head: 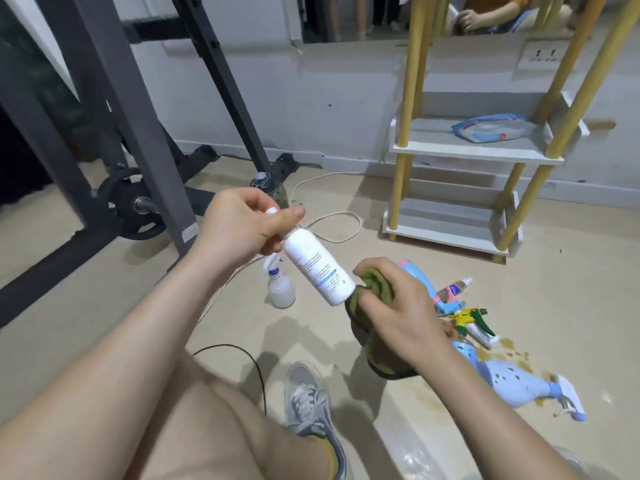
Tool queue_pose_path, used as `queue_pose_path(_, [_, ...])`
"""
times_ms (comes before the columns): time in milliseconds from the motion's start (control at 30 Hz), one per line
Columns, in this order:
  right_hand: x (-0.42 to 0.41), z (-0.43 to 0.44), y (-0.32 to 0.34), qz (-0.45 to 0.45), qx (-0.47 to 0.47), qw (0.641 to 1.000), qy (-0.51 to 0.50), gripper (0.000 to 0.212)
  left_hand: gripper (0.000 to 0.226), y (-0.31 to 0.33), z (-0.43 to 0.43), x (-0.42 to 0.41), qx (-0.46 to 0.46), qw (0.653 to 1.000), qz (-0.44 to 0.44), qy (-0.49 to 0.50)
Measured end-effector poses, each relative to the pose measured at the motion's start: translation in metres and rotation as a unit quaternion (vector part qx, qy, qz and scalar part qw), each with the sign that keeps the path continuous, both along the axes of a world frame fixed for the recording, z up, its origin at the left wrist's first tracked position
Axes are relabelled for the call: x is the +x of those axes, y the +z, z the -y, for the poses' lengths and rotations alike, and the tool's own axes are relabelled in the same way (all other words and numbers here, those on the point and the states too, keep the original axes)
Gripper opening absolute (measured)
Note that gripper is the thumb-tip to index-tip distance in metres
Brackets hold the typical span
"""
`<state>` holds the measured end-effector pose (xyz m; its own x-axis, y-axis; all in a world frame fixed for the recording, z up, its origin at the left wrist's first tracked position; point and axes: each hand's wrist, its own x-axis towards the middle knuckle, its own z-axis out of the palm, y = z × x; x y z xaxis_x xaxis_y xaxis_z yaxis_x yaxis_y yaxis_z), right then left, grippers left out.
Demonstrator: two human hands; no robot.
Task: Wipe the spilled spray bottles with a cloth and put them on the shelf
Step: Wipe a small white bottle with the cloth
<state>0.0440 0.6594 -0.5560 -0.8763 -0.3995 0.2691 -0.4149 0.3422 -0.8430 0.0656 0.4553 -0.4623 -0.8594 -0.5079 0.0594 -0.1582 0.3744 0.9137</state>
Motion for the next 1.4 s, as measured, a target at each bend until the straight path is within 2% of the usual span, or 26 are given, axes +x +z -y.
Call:
queue_pose_path(67, [-0.016,0.02,0.01,0.102,-0.119,0.988,-0.003,0.027,0.036,0.005,0.016,-0.003,-0.059,0.997,0.038,-0.023])
queue_pose_path(133, [-0.036,0.045,0.017,0.168,-0.183,0.969,-0.014,0.029,0.031,0.004,0.028,-0.008,-0.12,0.99,0.059,-0.038])
queue_pose_path(233, [-0.056,0.085,0.014,0.189,-0.239,0.95,-0.063,0.03,0.016,-0.006,0.054,-0.021,-0.147,0.984,0.079,-0.067])
queue_pose_path(300, [-0.055,0.111,0.006,0.127,-0.232,0.961,-0.086,0.029,0.012,-0.017,0.074,-0.03,-0.141,0.982,0.102,-0.075])
queue_pose_path(367, [-0.046,0.134,-0.004,0.009,-0.182,0.982,-0.041,0.029,0.024,-0.035,0.09,-0.041,-0.1,0.987,0.119,-0.046])
queue_pose_path(433, [-0.045,0.154,-0.026,-0.109,-0.069,0.991,0.047,0.036,0.032,-0.057,0.103,-0.05,-0.049,0.991,0.128,-0.002])
queue_pose_path(500, [-0.059,0.164,-0.061,-0.135,0.047,0.985,0.098,0.042,0.03,-0.084,0.116,-0.057,-0.007,0.989,0.146,0.032])
queue_pose_path(567, [-0.077,0.162,-0.093,-0.069,0.116,0.987,0.09,0.047,0.029,-0.114,0.132,-0.061,0.024,0.984,0.166,0.058])
queue_pose_path(633, [-0.093,0.155,-0.121,0.004,0.124,0.992,0.039,0.043,0.034,-0.148,0.147,-0.062,0.051,0.98,0.176,0.076])
queue_pose_path(700, [-0.103,0.15,-0.143,0.103,0.062,0.991,-0.054,0.036,0.038,-0.183,0.157,-0.06,0.07,0.976,0.188,0.083])
queue_pose_path(767, [-0.111,0.152,-0.158,0.232,-0.031,0.964,-0.128,0.033,0.041,-0.217,0.159,-0.057,0.066,0.971,0.215,0.077])
queue_pose_path(833, [-0.114,0.16,-0.173,0.329,-0.103,0.929,-0.133,0.031,0.041,-0.251,0.156,-0.056,0.061,0.964,0.248,0.072])
queue_pose_path(933, [-0.111,0.183,-0.199,0.376,-0.139,0.91,-0.102,0.026,0.035,-0.297,0.148,-0.062,0.124,0.948,0.267,0.118])
queue_pose_path(1033, [-0.107,0.206,-0.231,0.354,-0.101,0.925,-0.091,0.027,0.032,-0.335,0.141,-0.075,0.157,0.935,0.274,0.164])
queue_pose_path(1133, [-0.102,0.22,-0.27,0.332,-0.003,0.943,-0.006,0.021,0.023,-0.365,0.131,-0.085,0.212,0.919,0.276,0.183])
queue_pose_path(1167, [-0.1,0.219,-0.284,0.292,0.042,0.955,0.034,0.02,0.022,-0.373,0.129,-0.087,0.227,0.915,0.276,0.186])
queue_pose_path(1233, [-0.098,0.211,-0.317,0.206,0.13,0.964,0.109,0.034,0.018,-0.382,0.129,-0.087,0.235,0.913,0.275,0.188])
queue_pose_path(1300, [-0.103,0.198,-0.337,0.161,0.206,0.956,0.133,0.051,0.01,-0.386,0.133,-0.085,0.218,0.924,0.27,0.162])
queue_pose_path(1400, [-0.119,0.19,-0.341,0.166,0.246,0.947,0.126,0.07,0.013,-0.382,0.133,-0.082,0.099,0.95,0.286,0.071])
